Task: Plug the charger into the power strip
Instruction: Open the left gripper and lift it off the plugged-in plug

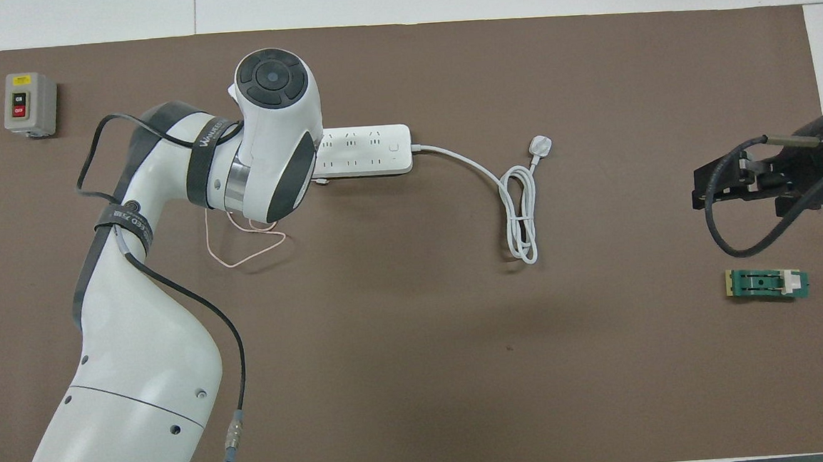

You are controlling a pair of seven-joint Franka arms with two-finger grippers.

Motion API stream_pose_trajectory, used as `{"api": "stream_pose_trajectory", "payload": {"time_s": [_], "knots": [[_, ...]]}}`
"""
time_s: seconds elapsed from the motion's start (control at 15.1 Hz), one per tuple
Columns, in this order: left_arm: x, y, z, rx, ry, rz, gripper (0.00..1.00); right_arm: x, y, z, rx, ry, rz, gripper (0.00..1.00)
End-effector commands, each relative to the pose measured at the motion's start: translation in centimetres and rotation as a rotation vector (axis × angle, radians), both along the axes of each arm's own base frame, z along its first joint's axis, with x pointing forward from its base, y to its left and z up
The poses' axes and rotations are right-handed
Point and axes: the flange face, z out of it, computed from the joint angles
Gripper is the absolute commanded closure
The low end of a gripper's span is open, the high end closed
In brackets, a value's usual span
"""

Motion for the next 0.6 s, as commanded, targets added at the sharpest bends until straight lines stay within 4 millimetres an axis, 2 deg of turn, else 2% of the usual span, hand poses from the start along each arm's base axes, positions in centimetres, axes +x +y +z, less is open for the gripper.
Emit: {"api": "stream_pose_trajectory", "payload": {"time_s": [0.0,0.07,0.53], "knots": [[0.5,0.3,-1.7,-0.035,0.023,-0.033,0.18,-0.4,-0.5,0.3,-0.011,0.006,0.017,0.00],[0.5,0.7,-0.4,-0.044,0.016,-0.028,0.00,-0.4,-0.5,0.4,-0.011,0.005,0.017,0.00],[0.3,4.4,8.8,-0.114,0.005,-0.072,0.00,-0.4,-0.6,0.4,-0.011,0.005,0.015,0.00]]}}
